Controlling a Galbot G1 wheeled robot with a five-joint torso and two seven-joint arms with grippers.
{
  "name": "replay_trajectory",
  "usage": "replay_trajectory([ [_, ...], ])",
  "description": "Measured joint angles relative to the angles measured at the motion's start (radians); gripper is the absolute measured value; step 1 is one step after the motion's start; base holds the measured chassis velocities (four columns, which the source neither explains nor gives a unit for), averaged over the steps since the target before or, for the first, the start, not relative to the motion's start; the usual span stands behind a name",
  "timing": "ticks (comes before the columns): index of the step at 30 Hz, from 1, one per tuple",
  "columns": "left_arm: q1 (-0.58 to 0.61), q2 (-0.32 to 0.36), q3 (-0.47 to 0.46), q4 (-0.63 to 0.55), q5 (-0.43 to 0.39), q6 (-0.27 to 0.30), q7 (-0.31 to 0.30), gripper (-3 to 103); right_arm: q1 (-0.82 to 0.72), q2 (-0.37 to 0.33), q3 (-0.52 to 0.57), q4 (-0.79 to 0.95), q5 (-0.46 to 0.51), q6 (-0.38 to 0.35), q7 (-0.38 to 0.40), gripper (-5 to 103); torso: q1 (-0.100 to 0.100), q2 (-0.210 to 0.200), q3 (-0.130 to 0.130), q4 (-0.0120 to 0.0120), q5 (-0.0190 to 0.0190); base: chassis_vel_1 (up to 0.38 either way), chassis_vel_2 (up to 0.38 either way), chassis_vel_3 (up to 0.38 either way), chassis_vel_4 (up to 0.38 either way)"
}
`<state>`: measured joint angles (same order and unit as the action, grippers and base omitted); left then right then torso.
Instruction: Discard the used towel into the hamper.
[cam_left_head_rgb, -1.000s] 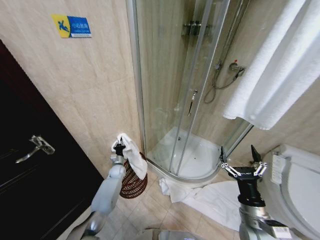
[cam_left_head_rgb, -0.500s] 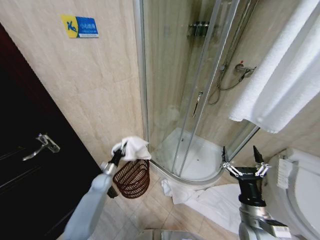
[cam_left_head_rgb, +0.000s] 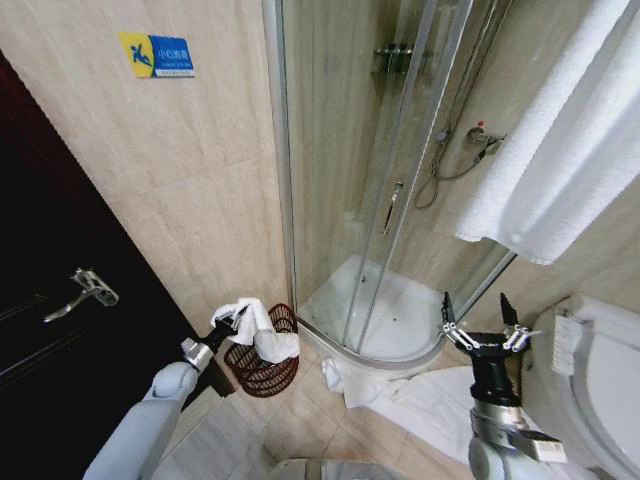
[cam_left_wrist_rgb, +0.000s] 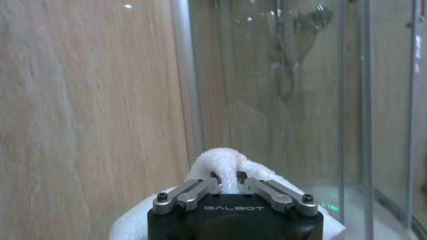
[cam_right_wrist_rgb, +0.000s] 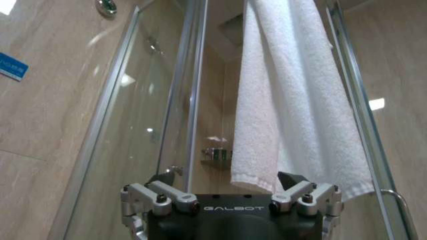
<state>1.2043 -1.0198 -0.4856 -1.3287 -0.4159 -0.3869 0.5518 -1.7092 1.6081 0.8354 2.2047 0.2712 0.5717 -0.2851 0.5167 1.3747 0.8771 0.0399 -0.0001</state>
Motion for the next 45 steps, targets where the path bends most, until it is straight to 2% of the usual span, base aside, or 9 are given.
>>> replay_trajectory([
  [8, -0.007, 0.049, 0.021, 0.042, 0.069, -0.067, 0.005, 4, 0.012, 0.001, -0.024, -0.017, -0.003, 0.029, -0.024, 100, 0.000, 0.000, 0.000, 0.0000, 0.0000, 0.000, 0.000, 0.000, 0.000],
  [12, -0.012, 0.061, 0.033, 0.054, 0.090, -0.081, 0.005, 4, 0.014, 0.001, -0.027, -0.017, -0.005, 0.034, -0.029, 100, 0.000, 0.000, 0.000, 0.0000, 0.0001, 0.000, 0.000, 0.000, 0.000],
  [15, -0.035, 0.084, 0.075, 0.092, 0.134, -0.111, 0.011, 4, 0.022, 0.000, -0.028, -0.026, -0.005, 0.044, -0.037, 100, 0.000, 0.000, 0.000, -0.0001, 0.0000, 0.000, 0.000, 0.000, 0.000],
  [25, -0.090, 0.103, 0.192, 0.145, 0.137, -0.122, -0.018, 4, 0.030, 0.000, -0.032, -0.063, -0.021, 0.091, -0.043, 100, 0.000, 0.000, 0.000, -0.0003, 0.0001, 0.000, 0.000, 0.000, 0.000],
  [29, -0.102, 0.096, 0.264, 0.160, 0.089, -0.117, -0.090, 4, 0.022, 0.000, -0.036, -0.085, -0.028, 0.133, -0.053, 100, 0.000, 0.000, 0.000, 0.0001, 0.0002, 0.000, 0.000, 0.000, 0.000],
  [36, -0.146, 0.066, 0.313, 0.216, 0.109, -0.126, -0.132, 4, 0.007, 0.000, -0.034, -0.093, -0.027, 0.161, -0.058, 100, 0.000, 0.000, 0.000, -0.0002, 0.0001, 0.000, 0.000, 0.000, 0.000],
  [38, -0.177, 0.045, 0.357, 0.263, 0.119, -0.138, -0.183, 4, 0.004, 0.000, -0.033, -0.094, -0.027, 0.169, -0.064, 100, 0.000, 0.000, 0.000, 0.0000, 0.0002, 0.000, 0.000, 0.000, 0.000],
  [39, -0.177, 0.045, 0.357, 0.263, 0.119, -0.138, -0.183, 4, 0.004, 0.000, -0.033, -0.094, -0.027, 0.169, -0.064, 100, 0.000, 0.000, 0.000, 0.0000, 0.0002, 0.000, 0.000, 0.000, 0.000],
  [45, -0.245, -0.013, 0.426, 0.370, 0.120, -0.152, -0.280, 4, -0.009, 0.000, -0.036, -0.096, -0.041, 0.183, -0.073, 100, 0.000, 0.000, 0.000, -0.0001, 0.0002, 0.000, 0.000, 0.000, 0.000],
])
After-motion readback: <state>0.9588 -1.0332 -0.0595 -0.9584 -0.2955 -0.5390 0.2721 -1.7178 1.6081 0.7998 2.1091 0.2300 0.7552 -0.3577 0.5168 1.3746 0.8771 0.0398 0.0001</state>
